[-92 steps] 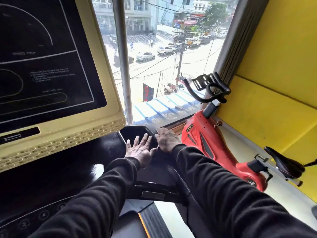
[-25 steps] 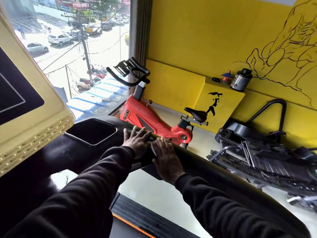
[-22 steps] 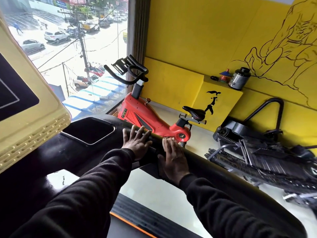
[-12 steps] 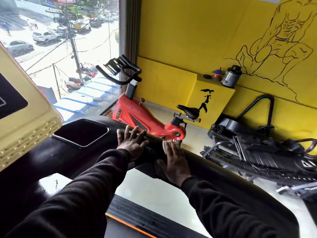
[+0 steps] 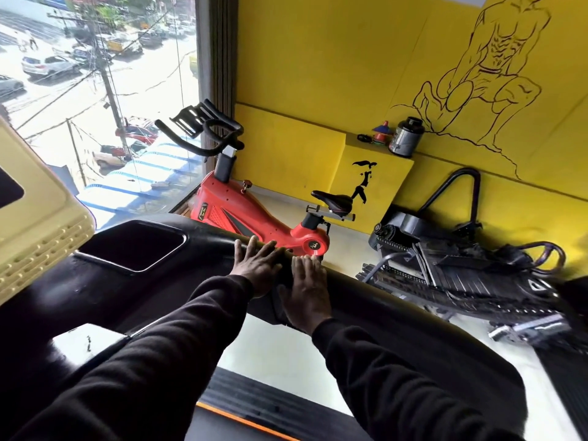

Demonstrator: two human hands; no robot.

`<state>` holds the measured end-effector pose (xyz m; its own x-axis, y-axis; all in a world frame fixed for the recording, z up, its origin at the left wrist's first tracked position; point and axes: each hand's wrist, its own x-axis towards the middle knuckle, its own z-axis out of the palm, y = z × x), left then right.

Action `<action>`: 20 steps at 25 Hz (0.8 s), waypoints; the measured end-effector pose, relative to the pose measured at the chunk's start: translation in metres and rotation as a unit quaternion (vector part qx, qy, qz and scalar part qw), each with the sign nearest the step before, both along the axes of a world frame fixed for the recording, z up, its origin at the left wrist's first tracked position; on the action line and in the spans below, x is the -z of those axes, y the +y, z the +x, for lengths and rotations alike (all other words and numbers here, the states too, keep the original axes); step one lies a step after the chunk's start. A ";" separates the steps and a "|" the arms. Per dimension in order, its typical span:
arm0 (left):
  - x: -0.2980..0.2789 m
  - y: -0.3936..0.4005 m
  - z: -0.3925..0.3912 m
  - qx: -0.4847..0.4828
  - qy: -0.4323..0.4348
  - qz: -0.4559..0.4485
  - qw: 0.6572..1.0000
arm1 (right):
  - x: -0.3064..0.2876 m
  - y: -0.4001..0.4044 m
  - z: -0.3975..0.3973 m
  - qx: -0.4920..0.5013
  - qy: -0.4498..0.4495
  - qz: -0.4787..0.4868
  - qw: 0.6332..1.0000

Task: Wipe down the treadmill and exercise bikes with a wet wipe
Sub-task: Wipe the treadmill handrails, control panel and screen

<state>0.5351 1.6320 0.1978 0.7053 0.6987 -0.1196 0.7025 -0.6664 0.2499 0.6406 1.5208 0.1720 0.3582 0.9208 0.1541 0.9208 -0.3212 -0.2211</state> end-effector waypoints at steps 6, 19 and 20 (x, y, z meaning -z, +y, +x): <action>0.006 0.001 0.004 -0.014 -0.001 -0.009 1.000 | 0.029 -0.046 0.050 -0.074 -0.108 0.085 0.988; 0.005 -0.003 0.007 -0.030 -0.020 -0.019 0.999 | 0.038 -0.050 0.047 0.035 -0.098 0.071 0.992; 0.005 -0.002 0.007 -0.030 -0.020 -0.016 0.999 | 0.031 -0.039 0.041 0.071 -0.070 0.057 0.993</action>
